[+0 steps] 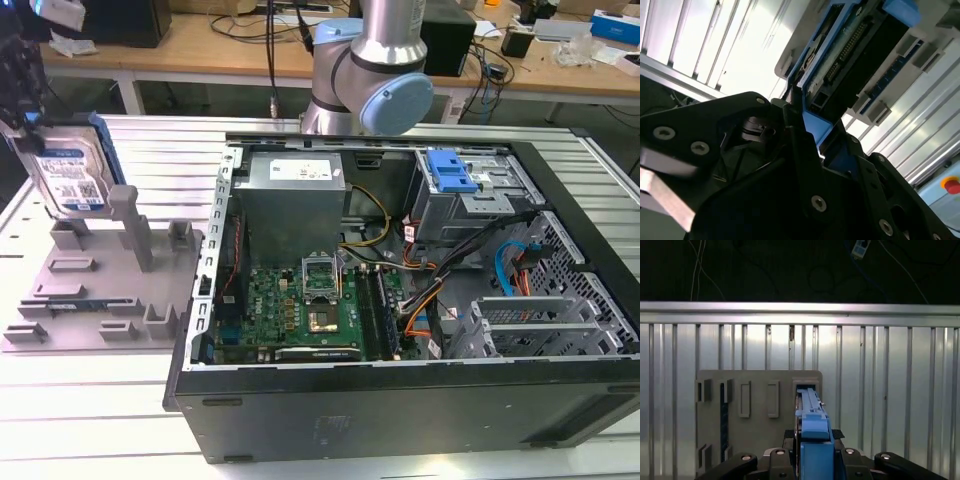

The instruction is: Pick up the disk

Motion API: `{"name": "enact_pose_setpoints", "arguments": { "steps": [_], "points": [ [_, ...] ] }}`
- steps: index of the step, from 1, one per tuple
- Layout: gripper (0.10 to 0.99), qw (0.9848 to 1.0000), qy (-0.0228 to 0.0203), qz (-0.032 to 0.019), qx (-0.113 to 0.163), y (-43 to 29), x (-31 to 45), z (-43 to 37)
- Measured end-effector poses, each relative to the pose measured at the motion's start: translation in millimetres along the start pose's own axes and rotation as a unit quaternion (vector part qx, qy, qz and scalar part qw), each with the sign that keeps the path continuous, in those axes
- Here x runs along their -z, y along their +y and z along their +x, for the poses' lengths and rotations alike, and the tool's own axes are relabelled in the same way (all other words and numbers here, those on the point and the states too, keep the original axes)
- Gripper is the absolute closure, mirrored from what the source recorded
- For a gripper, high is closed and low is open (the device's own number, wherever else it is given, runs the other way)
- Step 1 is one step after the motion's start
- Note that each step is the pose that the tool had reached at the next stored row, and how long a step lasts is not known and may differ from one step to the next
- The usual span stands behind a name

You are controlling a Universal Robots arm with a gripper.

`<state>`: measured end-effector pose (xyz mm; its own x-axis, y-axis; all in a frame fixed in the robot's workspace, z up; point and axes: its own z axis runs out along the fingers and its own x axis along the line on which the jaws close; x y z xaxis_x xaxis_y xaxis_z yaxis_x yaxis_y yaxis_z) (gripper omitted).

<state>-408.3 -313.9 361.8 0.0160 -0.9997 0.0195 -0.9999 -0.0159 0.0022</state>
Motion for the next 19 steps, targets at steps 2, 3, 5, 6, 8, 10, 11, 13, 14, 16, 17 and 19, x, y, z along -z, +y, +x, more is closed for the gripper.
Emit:
{"name": "enact_pose_setpoints", "arguments": {
  "steps": [2, 3, 5, 6, 8, 10, 11, 13, 14, 16, 17, 19],
  "points": [
    [0.722, 1.0, 0.0, 0.0, 0.0, 0.1, 18.4, 0.3],
    [0.722, 1.0, 0.0, 0.0, 0.0, 0.1, 22.9, 0.4],
    [0.722, 1.0, 0.0, 0.0, 0.0, 0.1, 38.9, 0.7],
    [0.722, 1.0, 0.0, 0.0, 0.0, 0.1, 44.8, 0.9],
    [0.722, 1.0, 0.0, 0.0, 0.0, 0.1, 58.3, 1.2],
    [0.722, 1.0, 0.0, 0.0, 0.0, 0.2, 70.0, 1.4],
    [0.722, 1.0, 0.0, 0.0, 0.0, 0.2, 77.0, 1.6],
    [0.722, 1.0, 0.0, 0.0, 0.0, 0.2, 87.1, 1.8],
    [0.722, 1.0, 0.0, 0.0, 0.0, 0.2, 91.8, 2.0],
    [0.722, 1.0, 0.0, 0.0, 0.0, 0.3, 106.9, 2.3],
    [0.722, 1.0, 0.0, 0.0001, 0.0, 0.3, 111.1, 2.4],
    [0.722, 1.0, 0.0, -0.0001, 0.0, 0.3, 121.4, 2.7]
  ]
}}
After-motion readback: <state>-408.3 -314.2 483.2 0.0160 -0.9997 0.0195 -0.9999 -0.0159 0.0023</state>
